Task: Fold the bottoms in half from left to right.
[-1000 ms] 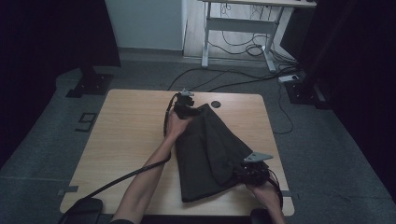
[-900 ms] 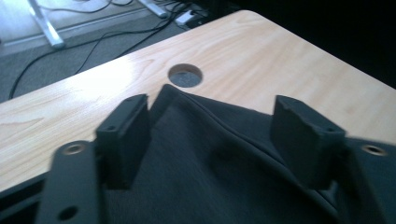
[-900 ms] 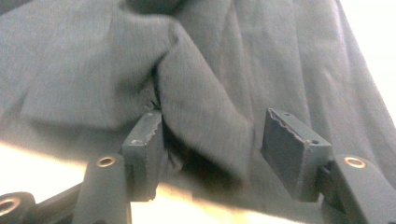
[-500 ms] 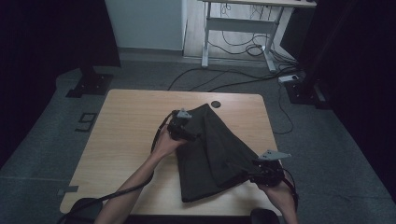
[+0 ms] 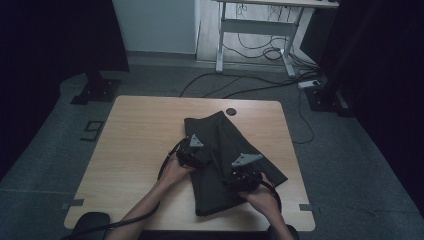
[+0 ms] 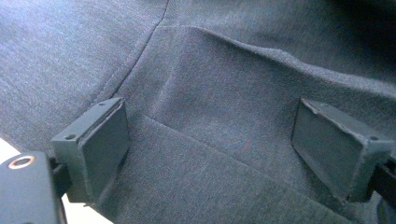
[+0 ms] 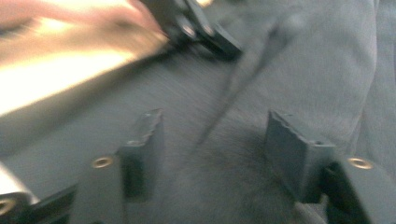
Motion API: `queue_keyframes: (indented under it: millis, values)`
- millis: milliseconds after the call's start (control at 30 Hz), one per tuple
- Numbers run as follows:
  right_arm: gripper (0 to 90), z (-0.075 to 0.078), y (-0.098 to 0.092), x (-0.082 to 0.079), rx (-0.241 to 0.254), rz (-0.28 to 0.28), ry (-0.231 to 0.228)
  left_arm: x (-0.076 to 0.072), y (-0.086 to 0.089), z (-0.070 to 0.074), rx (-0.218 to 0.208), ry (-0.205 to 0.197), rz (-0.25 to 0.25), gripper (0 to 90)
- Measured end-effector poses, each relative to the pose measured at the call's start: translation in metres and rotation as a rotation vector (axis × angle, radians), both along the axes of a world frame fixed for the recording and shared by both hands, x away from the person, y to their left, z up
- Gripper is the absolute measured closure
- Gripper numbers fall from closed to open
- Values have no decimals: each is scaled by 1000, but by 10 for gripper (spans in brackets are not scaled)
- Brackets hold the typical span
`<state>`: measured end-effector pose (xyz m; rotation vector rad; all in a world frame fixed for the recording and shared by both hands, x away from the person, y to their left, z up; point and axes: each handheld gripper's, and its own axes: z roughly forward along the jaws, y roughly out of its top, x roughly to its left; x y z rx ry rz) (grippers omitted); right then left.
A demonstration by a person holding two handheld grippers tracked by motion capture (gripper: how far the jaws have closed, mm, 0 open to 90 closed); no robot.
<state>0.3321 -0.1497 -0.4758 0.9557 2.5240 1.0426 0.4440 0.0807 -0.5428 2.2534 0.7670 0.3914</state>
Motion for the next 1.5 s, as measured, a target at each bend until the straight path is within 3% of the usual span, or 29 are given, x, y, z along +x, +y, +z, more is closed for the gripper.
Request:
queue_keyframes:
  millis: [167,233,300,333,367,433,567,767,867,1000,1067,1200,1300,1367,1500]
  values:
    - [343,-29,11,6,-137,-55,-1,-1,-1,-2,9,-15,1,109]
    - [462,-38,12,6,-174,-59,-1,-1,0,-3,2,-14,1,108]
    - [682,-45,12,5,-196,-65,22,-1,0,-3,4,-16,1,108]
    - [738,-47,11,5,-208,-66,24,-1,0,-3,5,-16,1,108]
    - [798,-47,9,5,-181,-72,38,-1,0,-4,3,-15,2,108]
    - [859,-45,7,5,-177,-76,50,-1,0,-4,3,-13,2,108]
    - [871,-31,-1,4,-121,-85,50,-1,-1,-4,4,-15,3,108]
    - [872,14,-37,4,-63,-173,-44,-1,-1,-4,4,-15,3,108]
    - [869,29,-67,9,-53,-254,-65,-1,-1,-4,3,-13,3,108]
    - [834,25,-103,23,-47,-356,-38,-1,0,-4,3,-12,2,109]
    - [662,14,-121,33,-73,-418,-3,-1,0,-4,3,-11,2,108]
    - [444,7,-138,39,-60,-486,-4,-1,0,-3,-3,-11,-1,108]
    - [369,12,-137,38,-30,-476,-32,-2,0,6,-5,8,10,108]
    - [358,11,-134,38,-40,-460,-38,-7,0,16,-31,14,2,108]
    - [341,-7,-131,49,-93,-460,-6,-26,-2,30,-42,3,-30,96]
